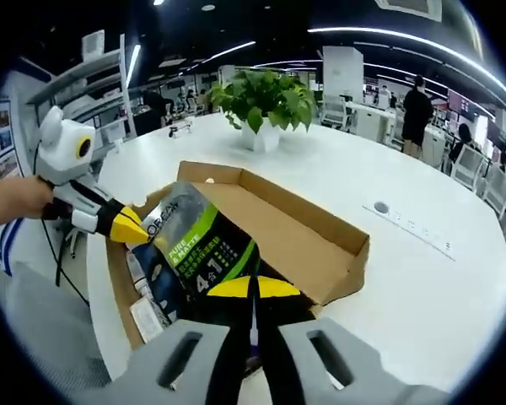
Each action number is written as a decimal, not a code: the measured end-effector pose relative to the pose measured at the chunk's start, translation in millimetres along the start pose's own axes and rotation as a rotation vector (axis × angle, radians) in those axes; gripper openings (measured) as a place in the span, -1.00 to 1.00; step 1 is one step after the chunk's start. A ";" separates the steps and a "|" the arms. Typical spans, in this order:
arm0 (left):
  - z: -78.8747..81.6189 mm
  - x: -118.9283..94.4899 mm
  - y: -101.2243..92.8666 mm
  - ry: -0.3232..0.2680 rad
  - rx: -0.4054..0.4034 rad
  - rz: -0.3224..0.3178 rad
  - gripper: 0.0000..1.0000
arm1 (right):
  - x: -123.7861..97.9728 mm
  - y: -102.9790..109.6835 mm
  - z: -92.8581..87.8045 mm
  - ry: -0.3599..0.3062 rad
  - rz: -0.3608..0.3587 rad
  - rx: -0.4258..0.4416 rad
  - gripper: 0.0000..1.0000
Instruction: Operate the shoe box by opening the lid, removing the specified soft item, and placing it in the target area until the item is outside and the box remains undamaged.
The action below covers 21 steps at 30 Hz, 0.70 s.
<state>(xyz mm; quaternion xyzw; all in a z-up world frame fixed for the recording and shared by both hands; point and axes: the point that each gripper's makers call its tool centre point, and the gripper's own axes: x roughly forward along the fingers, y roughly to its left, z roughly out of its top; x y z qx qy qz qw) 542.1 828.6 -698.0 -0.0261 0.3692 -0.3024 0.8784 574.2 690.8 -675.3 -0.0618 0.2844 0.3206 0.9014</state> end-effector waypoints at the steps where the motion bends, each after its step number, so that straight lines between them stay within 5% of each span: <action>1: 1.5 -1.6 -1.7 -0.003 0.008 0.003 -1.00 | -1.4 0.5 2.4 -0.008 0.011 0.004 -1.00; 21: 32.7 -9.2 -44.3 -0.065 0.049 -0.063 -1.00 | -45.7 -21.2 27.0 -0.078 -0.016 0.021 -1.00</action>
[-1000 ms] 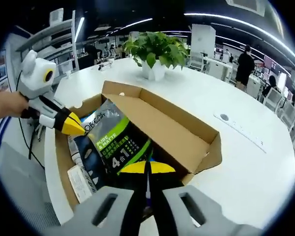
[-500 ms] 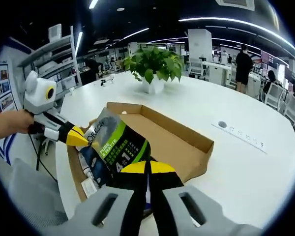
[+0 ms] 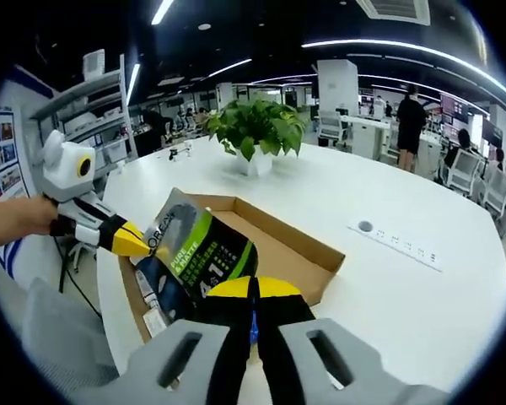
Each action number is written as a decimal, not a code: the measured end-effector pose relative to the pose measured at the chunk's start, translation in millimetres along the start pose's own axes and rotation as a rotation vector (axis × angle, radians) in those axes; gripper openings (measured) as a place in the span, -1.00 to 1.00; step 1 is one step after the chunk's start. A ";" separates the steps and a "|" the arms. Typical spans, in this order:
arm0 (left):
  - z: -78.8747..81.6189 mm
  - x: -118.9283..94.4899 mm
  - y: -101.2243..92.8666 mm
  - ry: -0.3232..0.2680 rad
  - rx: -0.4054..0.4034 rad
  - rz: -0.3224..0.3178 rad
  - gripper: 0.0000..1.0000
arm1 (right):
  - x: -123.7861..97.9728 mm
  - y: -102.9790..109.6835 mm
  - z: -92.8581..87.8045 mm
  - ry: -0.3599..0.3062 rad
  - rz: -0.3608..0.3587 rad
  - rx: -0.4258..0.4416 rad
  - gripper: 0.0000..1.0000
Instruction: Operate the shoe box by opening the lid, removing the specified soft item, and placing it in the target area until the item is outside and the box remains undamaged.
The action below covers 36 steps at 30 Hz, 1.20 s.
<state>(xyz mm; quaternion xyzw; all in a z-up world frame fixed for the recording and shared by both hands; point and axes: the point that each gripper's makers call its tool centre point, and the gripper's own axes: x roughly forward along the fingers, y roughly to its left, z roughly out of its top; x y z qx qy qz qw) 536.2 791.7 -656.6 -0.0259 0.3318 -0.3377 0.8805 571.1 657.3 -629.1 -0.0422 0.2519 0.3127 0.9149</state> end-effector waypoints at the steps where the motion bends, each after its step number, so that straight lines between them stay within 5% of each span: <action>1: 0.7 0.9 -1.9 -0.001 0.002 -0.003 -1.00 | -3.2 -2.3 0.0 -0.001 -0.006 -0.001 -1.00; 18: 7.8 20.6 -57.5 -0.005 0.026 -0.090 -1.00 | -46.0 -32.7 -6.7 0.007 -0.065 0.065 -1.00; 36: 4.5 51.6 -100.9 0.037 0.041 -0.149 -1.00 | -76.2 -68.1 -33.6 0.034 -0.136 0.114 -1.00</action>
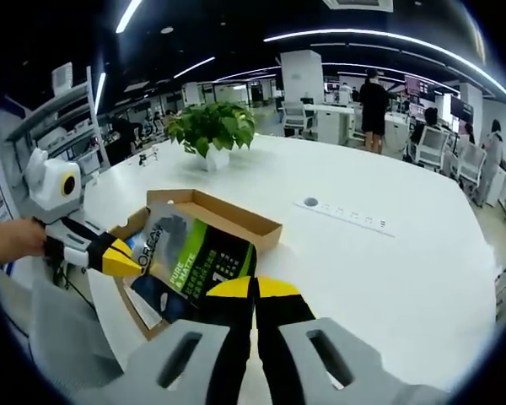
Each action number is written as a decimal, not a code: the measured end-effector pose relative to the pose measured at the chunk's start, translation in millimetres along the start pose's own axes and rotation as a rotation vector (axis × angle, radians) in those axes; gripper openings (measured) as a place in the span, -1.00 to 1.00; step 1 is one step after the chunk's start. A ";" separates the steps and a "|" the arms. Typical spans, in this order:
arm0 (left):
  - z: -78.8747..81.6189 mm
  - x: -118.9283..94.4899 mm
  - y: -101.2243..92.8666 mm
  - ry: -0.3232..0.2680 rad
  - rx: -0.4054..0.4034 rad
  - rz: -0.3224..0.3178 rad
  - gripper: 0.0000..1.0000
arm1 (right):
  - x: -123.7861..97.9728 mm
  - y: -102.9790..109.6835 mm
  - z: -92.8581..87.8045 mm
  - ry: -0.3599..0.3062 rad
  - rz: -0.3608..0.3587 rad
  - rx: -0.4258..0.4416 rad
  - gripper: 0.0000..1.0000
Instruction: Operate the shoe box by opening the lid, removing the specified soft item, and placing it in the target area until the item is outside and the box remains undamaged.
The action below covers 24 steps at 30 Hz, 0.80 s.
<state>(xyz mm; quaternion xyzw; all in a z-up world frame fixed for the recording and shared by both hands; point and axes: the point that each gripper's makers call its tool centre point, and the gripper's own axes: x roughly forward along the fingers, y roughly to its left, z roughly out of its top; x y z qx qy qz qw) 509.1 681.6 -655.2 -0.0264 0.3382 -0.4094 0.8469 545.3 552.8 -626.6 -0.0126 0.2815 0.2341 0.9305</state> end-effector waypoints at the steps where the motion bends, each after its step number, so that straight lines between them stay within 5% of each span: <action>1: -0.2 1.8 -1.6 0.003 0.001 -0.003 -1.00 | -1.2 -2.9 -2.0 0.002 -0.005 0.005 -1.00; 24: -9.9 63.4 -24.1 0.127 0.069 -0.051 -1.00 | -6.5 -56.8 -42.9 0.081 -0.094 0.055 -1.00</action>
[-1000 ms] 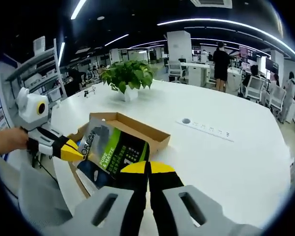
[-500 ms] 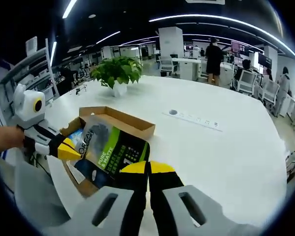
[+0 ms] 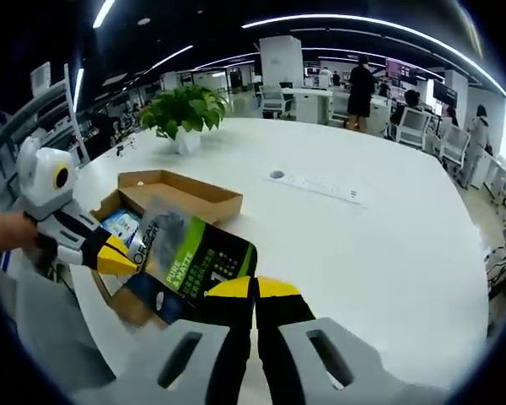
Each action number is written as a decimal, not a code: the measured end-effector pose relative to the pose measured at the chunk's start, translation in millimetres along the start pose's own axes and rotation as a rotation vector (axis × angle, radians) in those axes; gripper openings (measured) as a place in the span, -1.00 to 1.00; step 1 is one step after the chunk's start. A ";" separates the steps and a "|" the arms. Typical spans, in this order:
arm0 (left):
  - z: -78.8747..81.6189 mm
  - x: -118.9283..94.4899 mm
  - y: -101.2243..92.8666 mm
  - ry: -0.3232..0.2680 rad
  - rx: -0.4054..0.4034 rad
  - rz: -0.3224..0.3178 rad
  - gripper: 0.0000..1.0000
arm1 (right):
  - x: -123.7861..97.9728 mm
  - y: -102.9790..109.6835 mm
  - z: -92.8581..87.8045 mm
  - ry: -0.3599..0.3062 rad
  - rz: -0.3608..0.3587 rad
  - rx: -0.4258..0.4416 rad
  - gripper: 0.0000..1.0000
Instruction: Operate the shoe box by opening the lid, removing the specified soft item, and placing it in the target area until the item is outside and the box remains undamaged.
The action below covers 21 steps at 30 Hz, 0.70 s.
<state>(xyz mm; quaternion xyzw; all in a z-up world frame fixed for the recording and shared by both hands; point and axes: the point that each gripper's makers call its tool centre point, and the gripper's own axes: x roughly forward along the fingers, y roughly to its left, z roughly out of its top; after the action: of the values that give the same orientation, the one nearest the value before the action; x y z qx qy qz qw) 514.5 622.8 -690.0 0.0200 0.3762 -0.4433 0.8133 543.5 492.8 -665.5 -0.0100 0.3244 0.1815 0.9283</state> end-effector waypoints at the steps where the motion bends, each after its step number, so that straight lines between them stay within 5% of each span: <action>1: 0.2 2.1 -0.3 0.005 0.004 0.000 -1.00 | 0.8 -1.8 -1.2 0.002 -0.003 0.002 -1.00; 21: -8.7 43.2 -5.8 0.162 0.205 0.024 -1.00 | 28.6 -36.2 -26.4 0.082 -0.055 0.011 -1.00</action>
<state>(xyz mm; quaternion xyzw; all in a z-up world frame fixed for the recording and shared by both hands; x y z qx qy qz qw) 519.0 592.0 -721.7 0.1433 0.3931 -0.4666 0.7792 560.8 464.8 -707.2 -0.0212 0.3628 0.1537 0.9189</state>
